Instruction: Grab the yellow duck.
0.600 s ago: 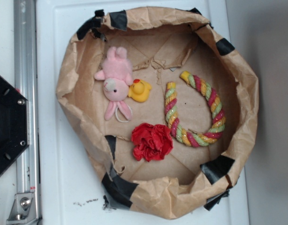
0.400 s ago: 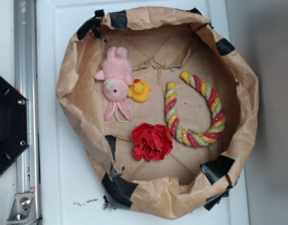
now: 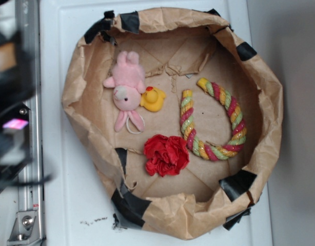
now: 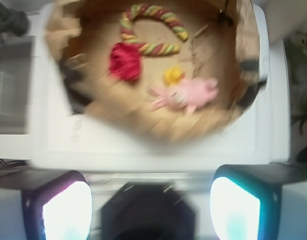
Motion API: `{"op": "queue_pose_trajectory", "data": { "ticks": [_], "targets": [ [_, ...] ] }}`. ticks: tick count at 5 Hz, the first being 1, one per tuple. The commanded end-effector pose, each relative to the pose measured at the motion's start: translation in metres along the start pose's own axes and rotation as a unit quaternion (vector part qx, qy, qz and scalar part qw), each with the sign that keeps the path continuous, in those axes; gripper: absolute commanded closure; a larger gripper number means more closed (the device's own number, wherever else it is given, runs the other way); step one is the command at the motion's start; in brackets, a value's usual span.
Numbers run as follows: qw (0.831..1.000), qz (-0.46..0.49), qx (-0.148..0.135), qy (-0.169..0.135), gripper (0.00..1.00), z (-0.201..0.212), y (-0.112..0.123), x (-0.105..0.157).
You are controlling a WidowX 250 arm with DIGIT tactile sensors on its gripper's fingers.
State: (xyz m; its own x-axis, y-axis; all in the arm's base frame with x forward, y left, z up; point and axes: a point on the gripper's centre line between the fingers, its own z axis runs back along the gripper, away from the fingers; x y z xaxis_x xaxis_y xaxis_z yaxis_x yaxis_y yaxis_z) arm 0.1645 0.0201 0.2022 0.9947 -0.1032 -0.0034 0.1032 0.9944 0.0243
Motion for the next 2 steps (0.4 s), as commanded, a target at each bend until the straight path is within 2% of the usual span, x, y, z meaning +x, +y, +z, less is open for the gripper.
{"op": "queue_pose_trajectory", "data": {
  "ticks": [1,2],
  "targets": [
    [0.991,-0.125,0.036,-0.006,0.00,-0.054,0.020,0.091],
    [0.977,-0.210,0.047,-0.006,0.00,-0.093,0.010,0.104]
  ]
}}
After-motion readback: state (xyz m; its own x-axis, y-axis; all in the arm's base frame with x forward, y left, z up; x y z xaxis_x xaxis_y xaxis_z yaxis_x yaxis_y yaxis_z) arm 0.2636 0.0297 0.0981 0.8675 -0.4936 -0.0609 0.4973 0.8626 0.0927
